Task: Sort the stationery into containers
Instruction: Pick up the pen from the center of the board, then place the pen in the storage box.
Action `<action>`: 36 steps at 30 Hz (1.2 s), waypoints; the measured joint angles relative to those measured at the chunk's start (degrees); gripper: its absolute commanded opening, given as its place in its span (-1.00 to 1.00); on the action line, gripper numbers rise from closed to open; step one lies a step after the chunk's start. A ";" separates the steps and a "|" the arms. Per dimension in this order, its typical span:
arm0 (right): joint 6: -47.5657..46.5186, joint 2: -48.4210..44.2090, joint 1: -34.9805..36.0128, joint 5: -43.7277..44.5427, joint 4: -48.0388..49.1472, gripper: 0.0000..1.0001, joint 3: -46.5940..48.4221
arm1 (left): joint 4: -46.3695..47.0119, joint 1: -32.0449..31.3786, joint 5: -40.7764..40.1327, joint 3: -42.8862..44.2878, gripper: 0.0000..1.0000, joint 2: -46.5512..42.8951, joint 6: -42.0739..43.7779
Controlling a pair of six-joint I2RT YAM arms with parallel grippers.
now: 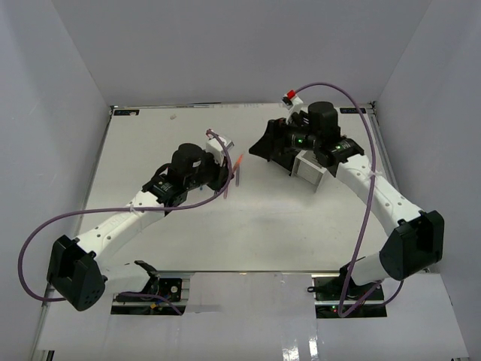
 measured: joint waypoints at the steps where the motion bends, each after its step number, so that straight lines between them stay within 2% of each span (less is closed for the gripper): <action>1: 0.72 1.05 1.64 -0.98 0.17 0.86 0.39 | 0.83 0.00 1.31 0.00 -0.85 -0.09 1.51; 5: 2.73 4.31 5.09 -3.13 0.11 0.79 2.56 | 1.66 -0.04 4.68 0.00 -0.84 0.00 4.92; 11: 3.87 6.08 6.43 -4.13 -0.04 0.44 4.37 | 3.37 -0.04 6.69 -0.02 -0.84 -0.02 6.80; 16: 4.31 6.95 7.17 -4.50 -0.13 -0.03 5.25 | 4.50 -0.04 7.39 -0.02 -0.84 -0.02 7.10; 20: 4.35 7.45 7.43 -4.39 -0.24 -0.24 5.29 | 5.09 -0.07 7.58 -0.02 -0.85 -0.13 7.08; 23: 3.98 7.63 7.45 -4.26 -0.33 -0.52 5.31 | 6.05 -0.07 7.54 -0.17 -0.85 -0.26 7.02; 25: 4.00 7.67 7.45 -3.80 -0.59 -0.84 5.31 | 6.40 -0.07 7.48 -0.24 -0.81 -0.35 6.95; 26: 3.76 7.67 7.45 -3.72 -0.66 -0.85 5.33 | 6.51 -0.07 7.41 -0.31 -0.79 -0.35 6.88; 27: 3.54 7.67 7.48 -3.50 -0.76 -0.85 5.33 | 6.62 -0.07 7.34 -0.39 -0.74 -0.35 6.78; 28: 3.45 7.67 7.48 -3.34 -0.98 -0.85 5.38 | 6.75 -0.07 7.21 -0.50 -0.42 -0.35 6.54; 31: 2.45 7.67 7.54 -2.12 -2.29 -0.85 6.01 | 7.72 -0.28 5.68 -1.05 0.19 -0.37 5.29; 32: 1.70 7.67 7.54 -1.20 -2.89 -0.85 6.32 | 8.00 -0.28 4.50 -1.25 0.55 -0.39 4.20; 35: -0.46 7.67 6.97 2.91 -4.17 -0.85 7.32 | 7.91 -0.28 -0.70 -1.66 0.96 -0.39 0.59; 36: -1.31 7.67 6.49 4.76 -4.63 -0.85 7.65 | 7.65 -0.28 -2.23 -1.73 0.96 -0.35 -0.48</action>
